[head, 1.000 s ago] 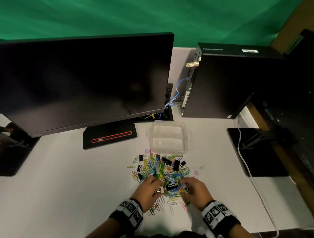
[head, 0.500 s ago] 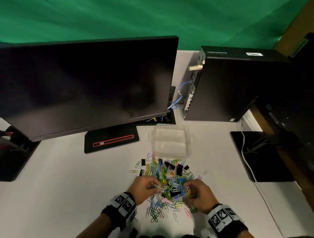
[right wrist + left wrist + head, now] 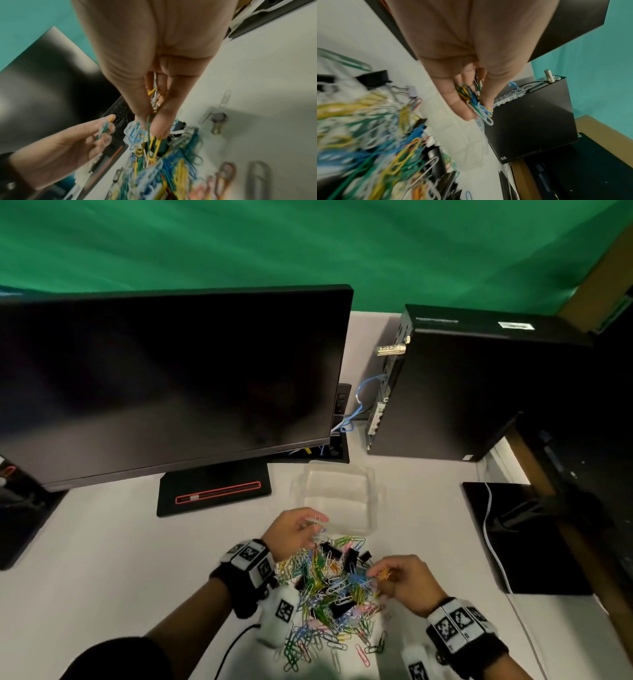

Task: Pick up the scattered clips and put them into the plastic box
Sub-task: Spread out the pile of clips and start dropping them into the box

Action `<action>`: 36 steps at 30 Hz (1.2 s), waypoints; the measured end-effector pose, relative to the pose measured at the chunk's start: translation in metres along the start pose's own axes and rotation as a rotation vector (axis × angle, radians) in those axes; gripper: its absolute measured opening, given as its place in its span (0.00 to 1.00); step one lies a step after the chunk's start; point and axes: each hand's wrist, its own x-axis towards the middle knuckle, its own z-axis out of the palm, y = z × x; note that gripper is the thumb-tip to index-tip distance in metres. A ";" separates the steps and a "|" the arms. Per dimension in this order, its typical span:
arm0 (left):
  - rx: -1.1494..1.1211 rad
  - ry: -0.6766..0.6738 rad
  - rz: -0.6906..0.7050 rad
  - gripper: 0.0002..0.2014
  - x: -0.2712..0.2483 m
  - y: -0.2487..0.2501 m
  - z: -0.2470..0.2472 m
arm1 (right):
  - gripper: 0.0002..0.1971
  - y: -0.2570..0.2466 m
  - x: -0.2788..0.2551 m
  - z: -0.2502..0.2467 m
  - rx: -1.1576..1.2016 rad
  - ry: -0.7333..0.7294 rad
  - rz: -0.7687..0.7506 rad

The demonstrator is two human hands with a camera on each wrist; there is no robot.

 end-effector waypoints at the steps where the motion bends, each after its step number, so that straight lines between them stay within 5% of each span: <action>1: -0.007 0.012 0.005 0.09 0.009 0.004 0.000 | 0.11 -0.005 0.003 -0.003 0.023 0.007 -0.004; 8: -0.118 0.101 -0.098 0.14 0.056 0.015 0.010 | 0.13 -0.035 0.047 -0.025 0.201 0.086 -0.040; 11: -0.237 0.105 -0.141 0.24 0.060 0.015 0.008 | 0.14 -0.042 0.072 -0.031 0.238 0.140 -0.047; 16: -0.307 0.077 -0.194 0.16 0.048 0.016 0.000 | 0.14 -0.046 0.105 -0.028 0.223 0.139 0.008; 23: 0.015 0.146 0.041 0.18 0.022 -0.007 -0.015 | 0.22 -0.039 0.130 -0.005 0.084 -0.011 0.036; 27: 0.114 0.156 0.076 0.17 0.003 -0.008 -0.019 | 0.25 -0.039 0.119 -0.008 0.005 0.052 -0.033; 32: 0.464 0.002 0.032 0.09 -0.030 -0.015 -0.014 | 0.19 -0.036 0.070 -0.026 -0.057 0.143 -0.094; 36: 0.655 -0.172 0.053 0.04 -0.057 -0.030 -0.001 | 0.17 -0.014 0.027 -0.030 -0.205 0.078 -0.065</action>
